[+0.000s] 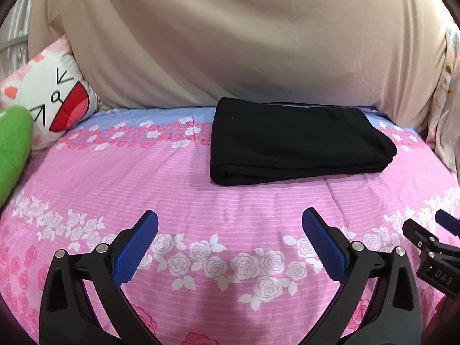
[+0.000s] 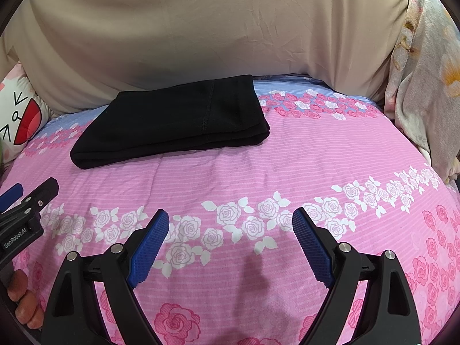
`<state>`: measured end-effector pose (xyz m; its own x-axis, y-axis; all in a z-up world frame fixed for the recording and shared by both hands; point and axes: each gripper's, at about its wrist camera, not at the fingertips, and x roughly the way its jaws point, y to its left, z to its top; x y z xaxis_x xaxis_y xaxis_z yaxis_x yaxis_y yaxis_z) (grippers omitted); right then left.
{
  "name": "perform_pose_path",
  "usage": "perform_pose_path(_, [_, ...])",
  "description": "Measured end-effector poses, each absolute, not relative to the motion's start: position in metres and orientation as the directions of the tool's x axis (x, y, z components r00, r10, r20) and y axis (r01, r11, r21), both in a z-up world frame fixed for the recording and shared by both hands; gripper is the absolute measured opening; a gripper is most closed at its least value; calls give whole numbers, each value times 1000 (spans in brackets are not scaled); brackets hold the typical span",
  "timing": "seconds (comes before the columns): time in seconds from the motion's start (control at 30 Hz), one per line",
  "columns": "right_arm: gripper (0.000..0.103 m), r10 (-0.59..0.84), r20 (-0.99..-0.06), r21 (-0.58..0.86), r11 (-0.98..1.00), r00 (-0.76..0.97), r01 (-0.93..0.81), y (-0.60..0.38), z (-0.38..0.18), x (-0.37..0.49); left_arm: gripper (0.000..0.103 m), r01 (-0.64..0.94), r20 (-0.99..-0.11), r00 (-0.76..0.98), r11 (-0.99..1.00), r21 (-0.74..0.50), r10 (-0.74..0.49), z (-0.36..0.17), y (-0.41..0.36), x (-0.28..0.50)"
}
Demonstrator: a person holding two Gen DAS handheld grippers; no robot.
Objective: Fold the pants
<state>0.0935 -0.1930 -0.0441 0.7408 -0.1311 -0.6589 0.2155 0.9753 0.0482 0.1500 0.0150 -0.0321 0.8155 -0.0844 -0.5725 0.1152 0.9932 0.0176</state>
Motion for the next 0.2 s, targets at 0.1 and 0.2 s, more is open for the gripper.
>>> perform_pose_path(0.1, [86, -131, -658, 49, 975, 742, 215, -194, -44, 94, 98, 143, -577, 811, 989, 33, -98, -33, 9, 150])
perform_pose_path(0.2, [86, -129, -659, 48, 976, 741, 213, -194, -45, 94, 98, 149, -588, 803, 988, 35, -100, -34, 7, 152])
